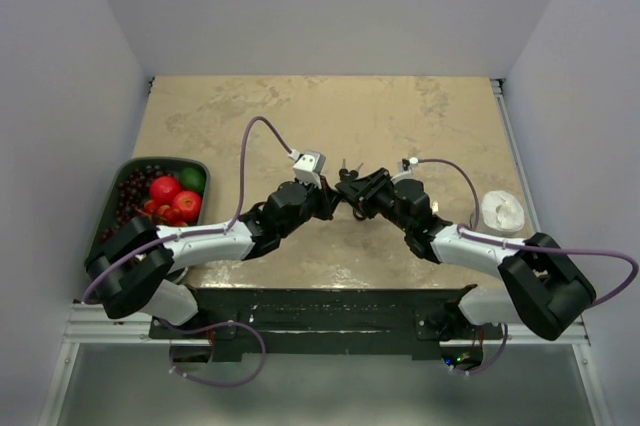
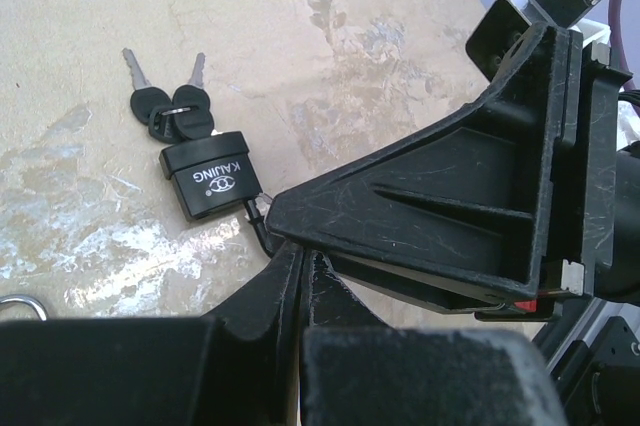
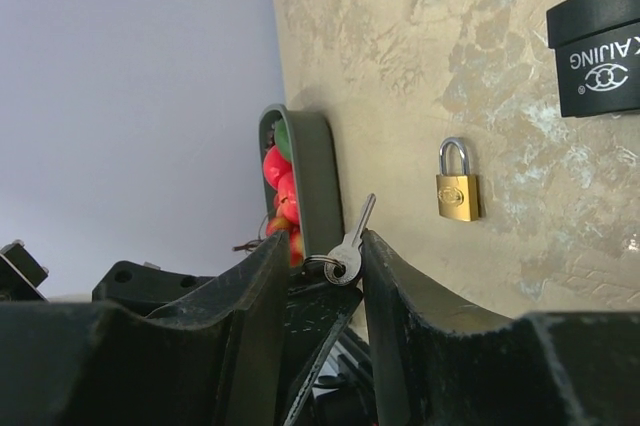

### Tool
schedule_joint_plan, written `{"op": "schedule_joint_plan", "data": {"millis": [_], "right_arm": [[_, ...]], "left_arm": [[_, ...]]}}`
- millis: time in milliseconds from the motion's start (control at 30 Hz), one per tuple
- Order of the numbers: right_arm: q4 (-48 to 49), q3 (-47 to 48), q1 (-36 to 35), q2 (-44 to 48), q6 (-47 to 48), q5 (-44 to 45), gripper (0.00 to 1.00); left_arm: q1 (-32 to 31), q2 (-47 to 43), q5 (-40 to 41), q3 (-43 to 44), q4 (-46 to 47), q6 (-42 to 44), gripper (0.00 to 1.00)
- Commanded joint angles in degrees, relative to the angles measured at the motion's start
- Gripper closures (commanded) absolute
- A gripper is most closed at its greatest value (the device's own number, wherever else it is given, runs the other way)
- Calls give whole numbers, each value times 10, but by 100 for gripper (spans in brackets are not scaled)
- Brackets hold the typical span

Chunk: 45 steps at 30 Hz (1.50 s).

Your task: Unlock with the key

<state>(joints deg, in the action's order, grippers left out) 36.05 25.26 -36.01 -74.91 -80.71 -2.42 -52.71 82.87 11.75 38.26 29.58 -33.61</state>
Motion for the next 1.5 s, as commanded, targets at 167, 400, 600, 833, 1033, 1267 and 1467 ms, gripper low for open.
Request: {"op": "schedule_joint_plan", "data": {"millis": [167, 400, 600, 833, 1033, 1267, 1467], "right_arm": [[17, 1, -1, 22, 10, 36, 68], [11, 1, -1, 30, 23, 44, 81], [16, -1, 0, 33, 33, 46, 92], [14, -6, -2, 37, 39, 50, 100], [17, -12, -2, 43, 41, 54, 100], [23, -17, -2, 51, 43, 61, 100], [23, -17, -1, 55, 84, 68, 100]], "left_arm": [[-6, -11, 11, -15, 10, -3, 100], [-7, -11, -5, -14, 12, -8, 100], [-6, -5, -25, -3, 11, -22, 100], [-6, -10, -30, 1, 12, -27, 99], [-6, -24, -27, 3, 4, -24, 83], [-5, -38, -38, 3, -1, -16, 53], [6, -89, -76, -6, -33, 8, 37]]}}
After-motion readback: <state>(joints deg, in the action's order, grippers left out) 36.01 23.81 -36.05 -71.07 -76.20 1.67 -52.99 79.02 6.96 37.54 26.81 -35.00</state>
